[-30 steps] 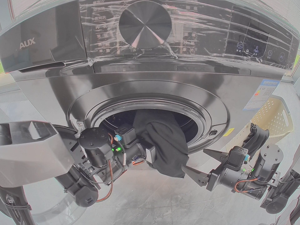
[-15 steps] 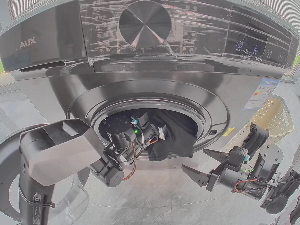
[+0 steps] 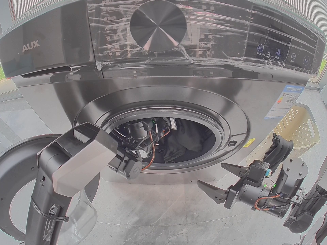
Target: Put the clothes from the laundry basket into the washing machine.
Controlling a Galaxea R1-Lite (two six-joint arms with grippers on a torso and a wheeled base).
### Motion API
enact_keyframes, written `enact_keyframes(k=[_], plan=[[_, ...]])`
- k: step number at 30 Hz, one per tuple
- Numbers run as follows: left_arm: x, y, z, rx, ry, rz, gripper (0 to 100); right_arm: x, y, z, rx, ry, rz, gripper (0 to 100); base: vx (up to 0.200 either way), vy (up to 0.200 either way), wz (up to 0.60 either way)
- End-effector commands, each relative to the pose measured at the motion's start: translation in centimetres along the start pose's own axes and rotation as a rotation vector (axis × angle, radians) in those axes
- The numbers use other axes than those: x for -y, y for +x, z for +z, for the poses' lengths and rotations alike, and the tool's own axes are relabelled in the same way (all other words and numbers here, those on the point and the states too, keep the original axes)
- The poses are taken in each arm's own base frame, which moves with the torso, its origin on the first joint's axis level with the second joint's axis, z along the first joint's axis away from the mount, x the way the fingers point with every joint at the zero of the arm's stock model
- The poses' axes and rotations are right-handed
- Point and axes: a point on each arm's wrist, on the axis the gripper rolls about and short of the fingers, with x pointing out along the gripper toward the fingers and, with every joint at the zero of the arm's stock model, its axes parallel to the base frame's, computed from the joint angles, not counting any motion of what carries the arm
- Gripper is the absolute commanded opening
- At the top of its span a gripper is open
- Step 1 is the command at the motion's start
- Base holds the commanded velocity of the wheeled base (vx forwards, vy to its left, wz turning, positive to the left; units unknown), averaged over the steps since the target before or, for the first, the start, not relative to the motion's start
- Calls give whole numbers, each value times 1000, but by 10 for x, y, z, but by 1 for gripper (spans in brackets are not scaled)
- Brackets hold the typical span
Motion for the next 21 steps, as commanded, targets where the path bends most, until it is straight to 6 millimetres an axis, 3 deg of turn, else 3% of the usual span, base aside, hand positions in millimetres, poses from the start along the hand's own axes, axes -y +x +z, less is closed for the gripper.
enact_keyframes(k=[1,9,10,17,21], plan=[[-18,23,4,21,6,87,0,0,1,-2,-11,0,0,100,0,0,0],[-28,31,12,55,-10,147,0,0,2,-3,-13,1,0,100,0,0,0],[-28,31,12,51,-12,147,100,0,2,-3,-13,0,0,100,0,0,0],[-20,17,17,-26,-49,161,100,0,1,-2,-10,1,0,100,0,0,0],[4,-3,27,-164,-102,137,100,0,2,-2,-7,0,1,100,0,0,0]])
